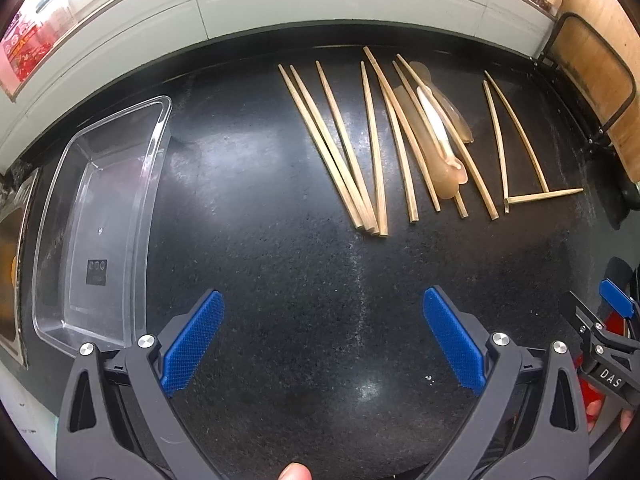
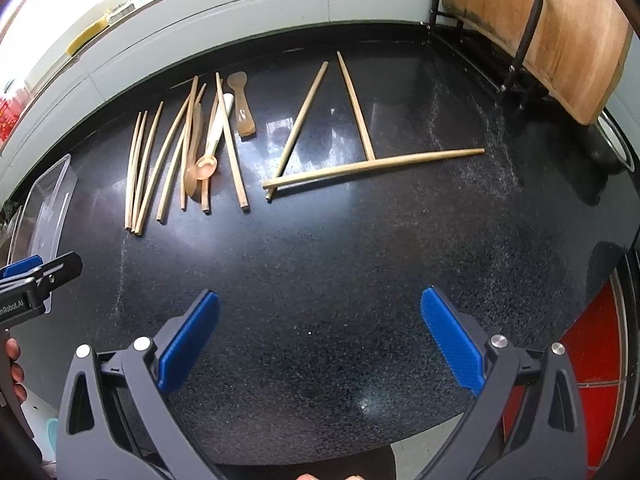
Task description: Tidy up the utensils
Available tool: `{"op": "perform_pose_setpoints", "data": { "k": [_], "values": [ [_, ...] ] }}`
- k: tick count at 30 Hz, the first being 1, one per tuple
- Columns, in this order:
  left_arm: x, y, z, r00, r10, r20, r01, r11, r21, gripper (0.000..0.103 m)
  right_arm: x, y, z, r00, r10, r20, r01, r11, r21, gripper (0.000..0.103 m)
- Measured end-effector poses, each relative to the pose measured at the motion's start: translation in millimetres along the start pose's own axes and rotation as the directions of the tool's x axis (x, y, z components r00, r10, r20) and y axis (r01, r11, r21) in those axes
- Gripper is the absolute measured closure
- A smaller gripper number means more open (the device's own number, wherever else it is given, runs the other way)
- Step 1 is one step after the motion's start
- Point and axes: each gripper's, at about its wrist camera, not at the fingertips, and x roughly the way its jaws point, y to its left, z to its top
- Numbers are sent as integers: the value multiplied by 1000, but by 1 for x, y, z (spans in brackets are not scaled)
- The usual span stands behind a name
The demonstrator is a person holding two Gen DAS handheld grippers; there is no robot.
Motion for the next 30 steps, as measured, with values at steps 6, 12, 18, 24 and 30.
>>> {"op": "perform_pose_setpoints", "data": {
  "k": [6,12,18,24,30],
  "values": [
    [4,7,1,1000,6,-7,-6,1000,-2,6,5,4,-3,1000,2,-15,-2,1000,3,5],
    [8,3,3,1000,11,-18,-12,1000,-26,6,8,-1,0,999,-5,-35,4,1000,-5,5],
    [15,-11,11,999,22,-31,-23,999,-38,6,19,-16,15,999,8,-45,-8,1000,-8,5],
    [14,-14,26,998,45,-34,-48,995,-92,6,30,-45,44,998,13,-60,-9,998,63,5],
    [17,14,43,996,88,-33,-93,970,-224,6,45,-70,64,997,36,-72,-20,977,214,5]
  ]
}}
